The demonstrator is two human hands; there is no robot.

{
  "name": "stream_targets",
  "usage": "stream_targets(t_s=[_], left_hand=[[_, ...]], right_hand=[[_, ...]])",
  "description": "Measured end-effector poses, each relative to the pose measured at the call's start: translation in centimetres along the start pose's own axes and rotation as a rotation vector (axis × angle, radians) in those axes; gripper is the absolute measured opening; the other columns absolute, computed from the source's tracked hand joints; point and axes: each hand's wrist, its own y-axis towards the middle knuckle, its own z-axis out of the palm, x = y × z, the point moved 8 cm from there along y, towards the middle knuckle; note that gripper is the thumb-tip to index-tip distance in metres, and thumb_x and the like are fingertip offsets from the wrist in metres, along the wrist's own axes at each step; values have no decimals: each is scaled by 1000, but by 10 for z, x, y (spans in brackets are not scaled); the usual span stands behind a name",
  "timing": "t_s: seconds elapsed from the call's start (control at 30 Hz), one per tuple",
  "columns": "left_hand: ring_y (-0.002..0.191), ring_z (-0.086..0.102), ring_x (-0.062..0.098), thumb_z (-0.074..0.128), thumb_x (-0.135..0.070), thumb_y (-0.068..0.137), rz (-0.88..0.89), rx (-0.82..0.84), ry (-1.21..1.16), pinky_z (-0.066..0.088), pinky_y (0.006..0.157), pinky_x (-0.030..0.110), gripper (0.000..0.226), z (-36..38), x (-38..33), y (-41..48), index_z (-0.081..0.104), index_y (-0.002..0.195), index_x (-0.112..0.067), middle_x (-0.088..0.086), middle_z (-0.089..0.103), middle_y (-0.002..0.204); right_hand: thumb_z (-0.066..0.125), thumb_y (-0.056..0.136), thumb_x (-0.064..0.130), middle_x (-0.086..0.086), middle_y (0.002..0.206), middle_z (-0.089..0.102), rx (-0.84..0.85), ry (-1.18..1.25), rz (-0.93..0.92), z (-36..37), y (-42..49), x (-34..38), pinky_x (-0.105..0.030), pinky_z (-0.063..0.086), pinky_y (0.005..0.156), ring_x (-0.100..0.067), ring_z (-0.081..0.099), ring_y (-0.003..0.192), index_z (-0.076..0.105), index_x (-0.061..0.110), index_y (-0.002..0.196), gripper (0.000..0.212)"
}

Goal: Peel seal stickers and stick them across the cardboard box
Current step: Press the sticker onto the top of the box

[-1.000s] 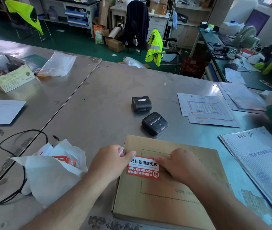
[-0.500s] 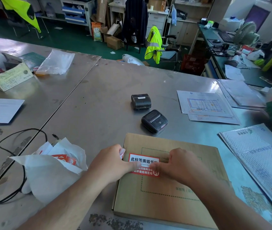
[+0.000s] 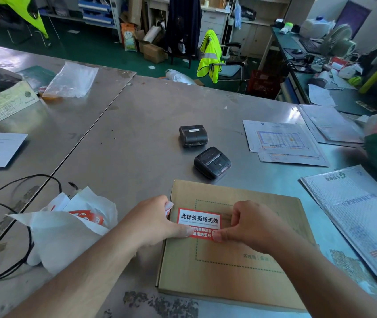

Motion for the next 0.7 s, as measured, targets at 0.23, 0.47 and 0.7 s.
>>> stream_targets(t_s=[0.23, 0.47, 0.7], left_hand=[[54, 37, 9, 67, -60, 77, -10, -172, -28, 24, 50, 30, 54, -5, -7, -6, 34, 68, -18, -11, 37, 63], [54, 33, 12, 73, -60, 71, 5, -172, -82, 23, 50, 31, 60, -4, -5, -9, 29, 67, -20, -10, 36, 62], [59, 44, 14, 82, -65, 52, -11, -62, -42, 32, 56, 33, 67, 0, -3, -19, 35, 74, -23, -9, 54, 72]], right_hand=[[61, 78, 72, 3, 66, 57, -142, -27, 51, -6, 2, 2, -30, 35, 49, -15, 52, 61, 49, 19, 66, 56], [73, 70, 69, 5, 63, 58, -88, 8, 28, -6, -1, 0, -29, 34, 49, -12, 50, 57, 49, 20, 66, 55], [83, 59, 64, 5, 69, 65, -24, 10, -48, -6, -16, 3, -27, 37, 49, -13, 61, 57, 48, 21, 71, 56]])
